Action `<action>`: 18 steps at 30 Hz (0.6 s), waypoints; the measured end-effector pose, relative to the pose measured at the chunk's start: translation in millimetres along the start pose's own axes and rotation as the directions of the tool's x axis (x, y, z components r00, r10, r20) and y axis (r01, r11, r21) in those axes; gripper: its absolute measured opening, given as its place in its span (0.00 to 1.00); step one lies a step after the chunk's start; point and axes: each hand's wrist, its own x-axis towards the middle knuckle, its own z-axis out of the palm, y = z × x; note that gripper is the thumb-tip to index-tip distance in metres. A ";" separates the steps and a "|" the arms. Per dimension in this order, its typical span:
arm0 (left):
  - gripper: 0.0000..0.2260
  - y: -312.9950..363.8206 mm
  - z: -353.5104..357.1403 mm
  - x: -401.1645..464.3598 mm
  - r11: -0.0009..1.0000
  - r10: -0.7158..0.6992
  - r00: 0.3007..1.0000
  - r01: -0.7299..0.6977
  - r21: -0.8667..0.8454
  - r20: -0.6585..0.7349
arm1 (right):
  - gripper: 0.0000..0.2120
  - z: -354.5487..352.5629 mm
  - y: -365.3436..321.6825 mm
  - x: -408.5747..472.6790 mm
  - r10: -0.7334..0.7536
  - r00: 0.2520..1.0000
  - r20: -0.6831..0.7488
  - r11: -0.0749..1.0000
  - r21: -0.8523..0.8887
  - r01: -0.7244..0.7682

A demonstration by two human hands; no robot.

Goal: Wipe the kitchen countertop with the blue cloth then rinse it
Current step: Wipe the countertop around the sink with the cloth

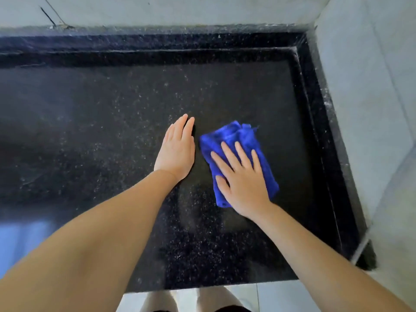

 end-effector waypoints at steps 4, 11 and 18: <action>0.20 -1.4 0.1 -0.2 1.000 0.027 0.999 -0.028 -0.015 -0.029 | 0.24 -2.3 47.0 -98.9 -0.021 0.999 0.045 0.999 -0.039 0.023; 0.17 -10.9 -13.4 -85.6 0.973 0.231 0.971 -0.231 0.018 -0.064 | 0.30 2.0 22.5 -108.3 0.638 0.769 -0.040 0.770 0.015 -0.638; 0.16 -91.9 -40.9 -210.0 0.996 -0.082 0.986 0.085 0.015 -0.148 | 0.23 41.3 -225.7 -152.1 0.028 0.999 -0.027 0.997 0.077 -0.026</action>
